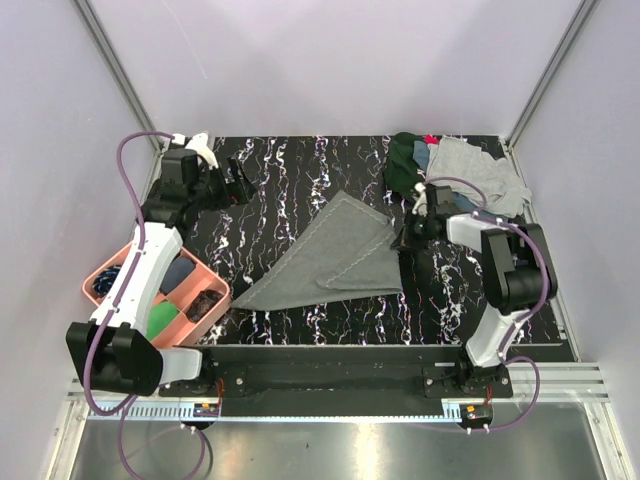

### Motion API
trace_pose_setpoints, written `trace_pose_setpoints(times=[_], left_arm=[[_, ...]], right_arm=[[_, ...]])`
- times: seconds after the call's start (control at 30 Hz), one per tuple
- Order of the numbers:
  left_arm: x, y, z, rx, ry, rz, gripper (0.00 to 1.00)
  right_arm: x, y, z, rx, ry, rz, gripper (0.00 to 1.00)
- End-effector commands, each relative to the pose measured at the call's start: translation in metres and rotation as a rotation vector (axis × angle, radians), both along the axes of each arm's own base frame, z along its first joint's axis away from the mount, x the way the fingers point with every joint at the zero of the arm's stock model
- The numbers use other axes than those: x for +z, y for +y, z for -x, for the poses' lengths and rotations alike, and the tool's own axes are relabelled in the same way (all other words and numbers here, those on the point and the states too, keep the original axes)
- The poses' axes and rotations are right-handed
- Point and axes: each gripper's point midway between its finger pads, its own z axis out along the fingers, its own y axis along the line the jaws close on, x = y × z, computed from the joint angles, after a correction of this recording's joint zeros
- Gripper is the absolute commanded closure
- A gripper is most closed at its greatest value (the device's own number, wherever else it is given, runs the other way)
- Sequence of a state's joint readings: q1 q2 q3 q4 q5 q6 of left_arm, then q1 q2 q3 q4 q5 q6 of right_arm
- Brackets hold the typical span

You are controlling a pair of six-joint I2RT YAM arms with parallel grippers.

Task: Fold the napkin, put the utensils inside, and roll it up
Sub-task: Fold the napkin

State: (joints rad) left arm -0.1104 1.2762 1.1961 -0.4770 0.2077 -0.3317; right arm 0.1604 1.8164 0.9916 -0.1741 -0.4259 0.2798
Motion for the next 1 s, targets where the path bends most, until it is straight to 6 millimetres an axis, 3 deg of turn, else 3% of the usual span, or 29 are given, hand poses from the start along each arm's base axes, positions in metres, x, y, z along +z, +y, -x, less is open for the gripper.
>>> trace_pose_setpoints(times=[0.0, 0.33, 0.57, 0.67, 0.7, 0.8, 0.97], left_arm=[[0.023, -0.015, -0.004, -0.049, -0.079, 0.017, 0.06], [0.024, -0.034, 0.003, -0.095, -0.088, 0.001, 0.05], [0.015, -0.046, 0.005, -0.112, -0.07, -0.004, 0.05], [0.006, -0.043, 0.007, -0.088, -0.049, -0.006, 0.06], [0.007, -0.042, 0.009, -0.076, -0.051, 0.0, 0.06], [-0.004, -0.031, 0.019, -0.014, -0.039, -0.008, 0.06], [-0.036, -0.023, 0.04, 0.039, 0.021, -0.02, 0.07]], right_arm=[[0.015, -0.053, 0.001, -0.221, -0.002, 0.073, 1.0], [0.028, -0.115, 0.033, -0.447, 0.038, 0.145, 1.0], [0.038, -0.118, 0.042, -0.472, 0.025, 0.139, 1.0], [0.041, -0.117, 0.04, -0.473, 0.023, 0.136, 0.86], [0.043, -0.117, 0.039, -0.468, 0.014, 0.136, 0.7], [0.056, -0.117, 0.031, -0.457, -0.023, 0.132, 0.41], [0.077, -0.116, 0.017, -0.422, -0.086, 0.125, 0.27]])
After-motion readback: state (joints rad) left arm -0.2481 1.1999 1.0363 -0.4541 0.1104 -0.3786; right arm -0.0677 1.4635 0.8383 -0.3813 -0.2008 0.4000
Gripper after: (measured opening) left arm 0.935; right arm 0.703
